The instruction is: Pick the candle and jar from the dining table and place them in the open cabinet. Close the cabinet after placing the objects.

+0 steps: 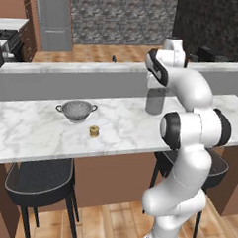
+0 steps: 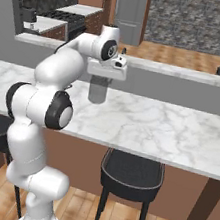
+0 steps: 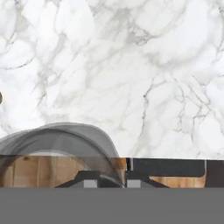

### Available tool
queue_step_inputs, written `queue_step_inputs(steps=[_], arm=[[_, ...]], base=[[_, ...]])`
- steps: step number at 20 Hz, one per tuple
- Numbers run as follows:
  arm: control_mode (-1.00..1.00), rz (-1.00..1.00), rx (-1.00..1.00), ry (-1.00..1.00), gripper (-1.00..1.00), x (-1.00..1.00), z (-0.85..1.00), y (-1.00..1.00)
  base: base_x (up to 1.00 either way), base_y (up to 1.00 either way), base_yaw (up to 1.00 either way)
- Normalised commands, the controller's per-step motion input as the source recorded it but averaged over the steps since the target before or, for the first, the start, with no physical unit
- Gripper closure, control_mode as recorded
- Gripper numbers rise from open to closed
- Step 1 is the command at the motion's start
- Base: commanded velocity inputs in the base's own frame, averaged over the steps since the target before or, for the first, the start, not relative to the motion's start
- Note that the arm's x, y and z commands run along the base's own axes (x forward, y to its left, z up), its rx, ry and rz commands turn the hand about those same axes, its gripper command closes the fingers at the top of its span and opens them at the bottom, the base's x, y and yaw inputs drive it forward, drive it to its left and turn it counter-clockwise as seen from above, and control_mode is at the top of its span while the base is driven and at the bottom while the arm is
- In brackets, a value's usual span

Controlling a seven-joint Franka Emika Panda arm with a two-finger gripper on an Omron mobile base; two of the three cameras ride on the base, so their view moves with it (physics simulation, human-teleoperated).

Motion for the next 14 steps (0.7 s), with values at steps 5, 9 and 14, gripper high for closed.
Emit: queue_step_inputs(steps=[5, 9, 14], arm=[[-1.00, -0.05, 0.00, 0.00, 1.00, -0.63, 0.10, 0.00], [-1.00, -0.07, 0.00, 0.00, 1.00, -0.52, 0.11, 0.07], [-1.00, -0.08, 0.00, 0.00, 1.00, -0.36, 0.09, 0.19]], base=[[0.00, 0.00, 0.00], [0.00, 0.00, 0.00], [0.00, 0.00, 0.00]])
